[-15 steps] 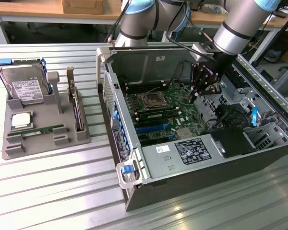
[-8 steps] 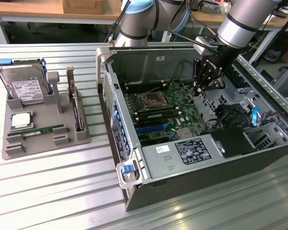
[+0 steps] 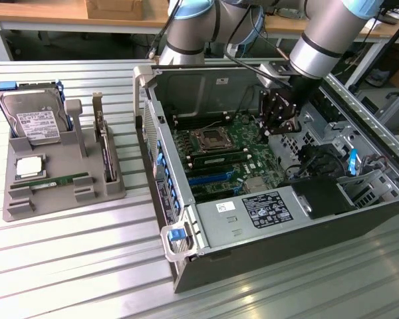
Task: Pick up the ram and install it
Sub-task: 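Press down the ram until it locks into place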
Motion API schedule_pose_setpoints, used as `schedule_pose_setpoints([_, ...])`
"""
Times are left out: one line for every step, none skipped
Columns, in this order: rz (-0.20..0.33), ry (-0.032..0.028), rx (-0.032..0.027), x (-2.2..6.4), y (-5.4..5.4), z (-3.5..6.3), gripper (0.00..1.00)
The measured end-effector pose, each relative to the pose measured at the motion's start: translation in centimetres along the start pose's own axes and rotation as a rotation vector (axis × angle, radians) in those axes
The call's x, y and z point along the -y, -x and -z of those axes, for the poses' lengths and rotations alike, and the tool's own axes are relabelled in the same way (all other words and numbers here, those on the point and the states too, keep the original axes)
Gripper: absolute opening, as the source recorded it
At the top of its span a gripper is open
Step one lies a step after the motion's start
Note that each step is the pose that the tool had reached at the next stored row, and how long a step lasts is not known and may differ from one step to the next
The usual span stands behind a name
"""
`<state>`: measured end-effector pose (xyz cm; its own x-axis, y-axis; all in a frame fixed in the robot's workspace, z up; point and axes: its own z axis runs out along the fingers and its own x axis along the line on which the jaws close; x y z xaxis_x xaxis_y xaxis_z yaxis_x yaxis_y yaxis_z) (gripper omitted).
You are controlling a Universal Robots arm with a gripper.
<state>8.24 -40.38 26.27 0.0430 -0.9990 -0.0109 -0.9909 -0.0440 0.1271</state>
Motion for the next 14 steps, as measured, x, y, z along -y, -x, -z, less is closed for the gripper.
schedule_pose_setpoints([0.000, 0.0000, 0.0001, -0.29, 0.0, -0.27, 0.10])
schedule_pose_setpoints([0.000, 0.0000, 0.0000, -0.51, 0.0, -0.43, 0.10])
schedule_pose_setpoints([0.000, 0.0000, 0.0000, -0.71, 0.0, -0.54, 0.10])
schedule_pose_setpoints([0.000, 0.0000, 0.0001, -0.96, 0.0, -0.72, 0.10])
schedule_pose_setpoints([0.000, 0.0000, 0.0000, -1.11, 0.0, -0.90, 0.10])
schedule_pose_setpoints([0.000, 0.0000, -0.0002, -1.19, 0.0, -1.24, 0.10])
schedule_pose_setpoints([0.000, 0.0000, -0.0003, -1.30, 0.0, -1.46, 0.10])
schedule_pose_setpoints([0.000, 0.0000, -0.0002, -1.52, 0.0, -1.69, 0.10])
schedule_pose_setpoints([0.000, 0.0000, -0.0003, -1.74, 0.1, -1.91, 0.10])
schedule_pose_setpoints([0.000, 0.0000, -0.0003, -1.86, 0.1, -2.11, 0.10])
schedule_pose_setpoints([0.000, 0.0000, -0.0002, -1.95, 0.1, -2.25, 0.10])
schedule_pose_setpoints([0.000, 0.0000, -0.0003, -2.05, 0.1, -2.47, 0.10])
schedule_pose_setpoints([0.000, 0.0000, -0.0004, -2.11, 0.1, -2.61, 0.10])
schedule_pose_setpoints([0.000, 0.0000, -0.0004, -2.13, 0.1, -2.73, 0.10])
